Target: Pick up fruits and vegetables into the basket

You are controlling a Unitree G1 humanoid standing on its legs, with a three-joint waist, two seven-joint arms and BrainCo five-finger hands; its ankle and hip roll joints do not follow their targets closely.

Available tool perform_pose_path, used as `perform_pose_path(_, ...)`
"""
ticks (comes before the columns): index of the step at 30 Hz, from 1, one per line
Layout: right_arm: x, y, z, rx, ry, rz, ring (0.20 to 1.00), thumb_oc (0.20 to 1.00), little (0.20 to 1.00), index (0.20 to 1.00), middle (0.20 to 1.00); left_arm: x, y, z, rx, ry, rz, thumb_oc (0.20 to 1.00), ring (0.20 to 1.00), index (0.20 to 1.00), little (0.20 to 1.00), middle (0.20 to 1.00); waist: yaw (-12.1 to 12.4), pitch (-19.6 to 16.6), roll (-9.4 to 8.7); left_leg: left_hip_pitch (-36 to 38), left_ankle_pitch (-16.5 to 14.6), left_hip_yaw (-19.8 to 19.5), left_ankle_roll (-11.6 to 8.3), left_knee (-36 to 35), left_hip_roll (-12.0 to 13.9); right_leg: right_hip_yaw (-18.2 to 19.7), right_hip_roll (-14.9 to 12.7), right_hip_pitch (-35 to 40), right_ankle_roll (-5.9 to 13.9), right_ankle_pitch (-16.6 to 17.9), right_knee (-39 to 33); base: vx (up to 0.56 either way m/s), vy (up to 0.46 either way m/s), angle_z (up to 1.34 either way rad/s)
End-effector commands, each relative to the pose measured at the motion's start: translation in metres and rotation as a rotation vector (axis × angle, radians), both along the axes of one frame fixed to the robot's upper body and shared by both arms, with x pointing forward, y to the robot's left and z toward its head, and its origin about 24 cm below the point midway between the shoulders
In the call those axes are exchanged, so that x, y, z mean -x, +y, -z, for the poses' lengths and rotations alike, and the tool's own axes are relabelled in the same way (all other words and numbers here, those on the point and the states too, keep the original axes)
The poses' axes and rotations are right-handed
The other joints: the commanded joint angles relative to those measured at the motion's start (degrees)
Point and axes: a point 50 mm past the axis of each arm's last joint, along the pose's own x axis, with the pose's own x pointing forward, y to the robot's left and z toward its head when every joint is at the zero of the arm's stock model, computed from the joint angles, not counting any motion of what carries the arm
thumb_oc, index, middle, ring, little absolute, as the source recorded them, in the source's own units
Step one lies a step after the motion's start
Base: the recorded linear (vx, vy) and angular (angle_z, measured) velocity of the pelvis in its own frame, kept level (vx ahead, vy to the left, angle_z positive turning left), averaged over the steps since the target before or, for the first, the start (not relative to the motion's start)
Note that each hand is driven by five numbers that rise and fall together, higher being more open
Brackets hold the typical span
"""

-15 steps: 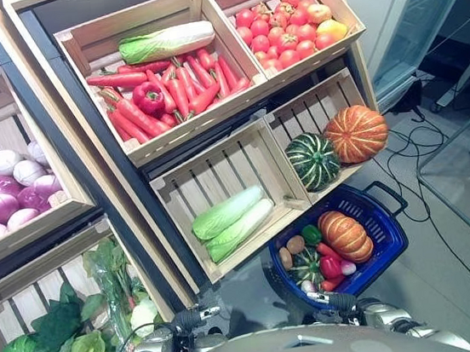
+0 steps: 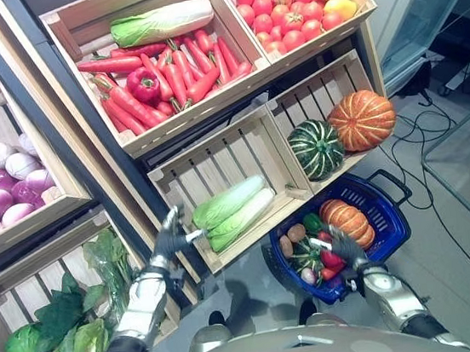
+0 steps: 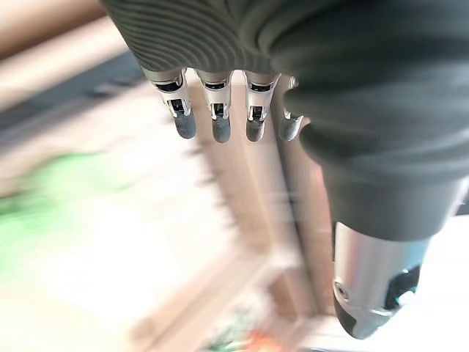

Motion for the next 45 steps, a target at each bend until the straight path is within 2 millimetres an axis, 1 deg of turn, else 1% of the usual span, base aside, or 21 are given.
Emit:
perform_pose_path(1, -0.029, -0.005, -0.037, -0.043, -0.258, 0.085, 1.0, 1.0, 1.0, 1.0, 1.0, -0.018, 0.016, -0.044, -0.101, -0.273, -0.03, 1.0, 1.0, 1.0, 1.0, 1.0, -0.93, 2.26, -2.01, -0.37, -5.18, 2.28, 2.73, 3.52, -1.07, 2.05, -2.55, -0.9, 1.82, -3.64, 5.65, 0.08, -0.006, 0.0)
perform_pose_path(3, -0.03, -0.005, -0.039, -0.043, -0.267, 0.086, 1.0, 1.0, 1.0, 1.0, 1.0, -0.018, 0.016, -0.045, -0.101, -0.279, -0.034, 1.0, 1.0, 1.0, 1.0, 1.0, -0.97, 2.28, -1.98, -0.57, -5.26, 2.26, 2.72, 3.77, -1.06, 2.11, -2.58, -1.13, 1.79, -3.77, 5.92, 0.03, -0.002, 0.0)
perform_pose_path(5, -0.046, -0.006, -0.075, -0.025, -0.464, 0.08, 1.0, 1.0, 1.0, 1.0, 1.0, -0.026, 0.012, -0.072, -0.164, -0.45, -0.065, 1.0, 1.0, 1.0, 1.0, 1.0, -1.76, 5.27, -1.36, -5.19, -5.81, 1.56, 2.29, 8.96, -0.64, 2.8, -3.06, -6.33, 0.89, -5.55, 11.47, -0.06, 0.004, -0.05)
perform_pose_path(7, -0.052, -0.004, -0.088, -0.01, -0.529, 0.074, 1.0, 1.0, 1.0, 1.0, 1.0, -0.031, 0.009, -0.077, -0.207, -0.493, -0.08, 1.0, 1.0, 1.0, 1.0, 1.0, -2.09, 6.63, -1.0, -7.3, -5.77, 1.24, 2.07, 10.66, -0.51, 3.11, -3.11, -8.81, 0.55, -6.12, 13.66, -0.13, 0.014, -0.05)
perform_pose_path(9, -0.065, -0.001, -0.113, 0.016, -0.643, 0.06, 1.0, 1.0, 1.0, 1.0, 1.0, -0.042, 0.004, -0.093, -0.261, -0.589, -0.125, 1.0, 1.0, 1.0, 1.0, 1.0, -2.96, 9.57, -0.41, -10.12, -5.29, 1.08, 1.78, 12.17, -0.41, 3.94, -3.14, -12.41, 0.17, -6.52, 15.92, -0.19, 0.025, -0.03)
perform_pose_path(10, -0.066, -0.001, -0.117, 0.018, -0.66, 0.059, 1.0, 1.0, 1.0, 1.0, 1.0, -0.044, 0.003, -0.095, -0.269, -0.6, -0.133, 1.0, 1.0, 1.0, 1.0, 1.0, -3.07, 9.91, -0.32, -10.59, -5.26, 1.11, 1.74, 12.41, -0.41, 4.13, -3.13, -13.04, 0.12, -6.64, 16.35, -0.13, 0.033, -0.05)
perform_pose_path(12, -0.074, 0.003, -0.137, 0.016, -0.743, 0.054, 1.0, 1.0, 1.0, 1.0, 1.0, -0.055, -0.002, -0.104, -0.305, -0.639, -0.177, 1.0, 1.0, 1.0, 1.0, 1.0, -3.93, 12.07, 0.08, -13.0, -4.82, 1.15, 1.58, 13.76, -0.42, 5.11, -3.04, -16.19, -0.11, -7.05, 18.7, -0.09, 0.039, -0.09)
perform_pose_path(13, -0.075, 0.003, -0.141, 0.014, -0.759, 0.056, 1.0, 1.0, 1.0, 1.0, 1.0, -0.058, -0.004, -0.106, -0.318, -0.647, -0.179, 1.0, 1.0, 1.0, 1.0, 1.0, -4.06, 12.47, 0.13, -13.74, -4.79, 1.17, 1.57, 14.22, -0.44, 5.34, -3.06, -17.11, -0.16, -7.21, 19.45, -0.11, 0.038, -0.15)
perform_pose_path(14, -0.079, 0.005, -0.152, 0.008, -0.806, 0.062, 1.0, 1.0, 1.0, 1.0, 1.0, -0.066, -0.008, -0.114, -0.342, -0.667, -0.183, 1.0, 1.0, 1.0, 1.0, 1.0, -4.6, 13.89, 0.25, -15.53, -4.58, 1.16, 1.55, 15.22, -0.54, 5.84, -2.97, -19.25, -0.3, -7.47, 21.18, -0.1, 0.027, -0.11)
perform_pose_path(17, -0.085, 0.01, -0.169, 0.019, -0.869, 0.064, 1.0, 1.0, 1.0, 1.0, 1.0, -0.08, -0.011, -0.123, -0.391, -0.671, -0.224, 1.0, 1.0, 1.0, 1.0, 1.0, -5.48, 15.85, 0.32, -18.96, -4.37, 1.48, 1.43, 17.2, -0.7, 6.51, -2.97, -23.42, -0.42, -7.89, 24.31, -0.08, 0.02, -0.09)
perform_pose_path(19, -0.091, 0.013, -0.18, 0.023, -0.896, 0.059, 1.0, 1.0, 1.0, 1.0, 1.0, -0.093, -0.011, -0.126, -0.435, -0.619, -0.226, 1.0, 1.0, 1.0, 1.0, 1.0, -6.14, 17.15, 0.28, -21.22, -4.19, 1.94, 1.33, 18.55, -0.75, 6.95, -2.98, -26.15, -0.48, -8.21, 26.37, -0.06, 0.015, -0.07)
perform_pose_path(21, -0.096, 0.016, -0.19, 0.032, -0.915, 0.04, 1.0, 1.0, 1.0, 1.0, 1.0, -0.101, -0.011, -0.131, -0.466, -0.609, -0.235, 1.0, 1.0, 1.0, 1.0, 1.0, -6.68, 18.29, 0.46, -23.02, -3.95, 2.42, 1.28, 19.31, -0.78, 7.28, -2.98, -28.49, -0.49, -8.49, 28.05, -0.05, 0.022, -0.07)
perform_pose_path(22, -0.097, 0.017, -0.193, 0.033, -0.924, 0.035, 1.0, 1.0, 1.0, 1.0, 1.0, -0.103, -0.01, -0.133, -0.473, -0.608, -0.241, 1.0, 1.0, 1.0, 1.0, 1.0, -6.85, 18.66, 0.5, -23.57, -3.87, 2.65, 1.25, 19.55, -0.78, 7.36, -3.01, -29.16, -0.5, -8.54, 28.46, -0.06, 0.041, -0.04)
perform_pose_path(23, -0.1, 0.018, -0.203, 0.044, -0.949, 0.028, 1.0, 1.0, 1.0, 1.0, 1.0, -0.11, -0.007, -0.139, -0.478, -0.591, -0.263, 1.0, 1.0, 1.0, 1.0, 1.0, -7.41, 19.65, 0.71, -25.16, -3.72, 3.16, 1.26, 20.19, -0.91, 7.89, -2.73, -31.15, -0.61, -8.77, 29.53, -0.06, 0.046, -0.12)
perform_pose_path(25, -0.104, 0.02, -0.215, 0.061, -0.985, 0.016, 1.0, 1.0, 1.0, 1.0, 1.0, -0.118, -0.004, -0.147, -0.461, -0.579, -0.3, 1.0, 1.0, 1.0, 1.0, 1.0, -8.11, 20.91, 0.95, -27.32, -3.62, 3.72, 1.27, 21.31, -0.94, 8.78, -2.15, -33.67, -0.86, -9.0, 30.93, -0.07, 0.029, -0.2)
perform_pose_path(27, -0.106, 0.023, -0.224, 0.076, -1.021, 0.005, 1.0, 1.0, 1.0, 1.0, 1.0, -0.125, -0.001, -0.153, -0.447, -0.575, -0.339, 1.0, 1.0, 1.0, 1.0, 1.0, -8.64, 21.8, 1.1, -29.73, -3.65, 4.19, 1.29, 22.61, -0.97, 9.52, -1.59, -36.19, -1.15, -9.27, 32.33, -0.05, -0.003, -0.13)
perform_pose_path(31, -0.109, 0.027, -0.237, 0.08, -1.052, -0.007, 1.0, 1.0, 1.0, 1.0, 1.0, -0.136, 0.004, -0.161, -0.406, -0.552, -0.427, 1.0, 1.0, 1.0, 1.0, 1.0, -9.62, 21.8, 1.68, -35.52, -4.2, 4.99, 1.01, 25.5, -0.95, 10.87, -1.0, -42.25, -1.62, -10.63, 35.8, -0.01, 0.024, -0.08)
perform_pose_path(35, -0.111, 0.032, -0.241, 0.069, -1.05, -0.045, 1.0, 1.0, 1.0, 1.0, 1.0, -0.143, 0.007, -0.163, -0.386, -0.522, -0.51, 1.0, 1.0, 1.0, 1.0, 1.0, -10.55, 21.8, 2.18, -39.49, -3.95, 6.06, 0.78, 26.73, -0.6, 11.6, -0.38, -46.71, -2.0, -10.76, 37.18, 0.01, 0.049, -0.1)
perform_pose_path(38, -0.111, 0.035, -0.242, 0.07, -1.046, -0.074, 1.0, 1.0, 1.0, 1.0, 1.0, -0.148, 0.014, -0.167, -0.392, -0.497, -0.568, 1.0, 1.0, 1.0, 1.0, 1.0, -11.19, 21.8, 2.22, -41.56, -3.6, 6.68, 0.57, 26.94, -0.32, 12.08, -0.01, -48.87, -2.21, -10.71, 37.45, 0.02, 0.047, -0.08)
perform_pose_path(41, -0.11, 0.036, -0.245, 0.082, -1.045, -0.107, 1.0, 1.0, 1.0, 1.0, 1.0, -0.151, 0.025, -0.171, -0.433, -0.484, -0.666, 1.0, 1.0, 1.0, 1.0, 1.0, -12.13, 21.8, 2.2, -44.03, -3.25, 7.13, 0.34, 27.37, -0.1, 12.88, 0.58, -51.74, -2.49, -10.65, 38.19, 0.03, 0.054, -0.15)
perform_pose_path(45, -0.109, 0.034, -0.245, 0.093, -1.042, -0.127, 1.0, 1.0, 1.0, 1.0, 1.0, -0.155, 0.041, -0.176, -0.443, -0.449, -0.767, 1.0, 1.0, 1.0, 1.0, 1.0, -13.22, 21.8, 1.98, -46.11, -3.49, 7.51, 0.12, 28.75, 0.18, 13.77, 0.94, -53.97, -2.76, -10.79, 39.19, 0.03, 0.037, -0.11)
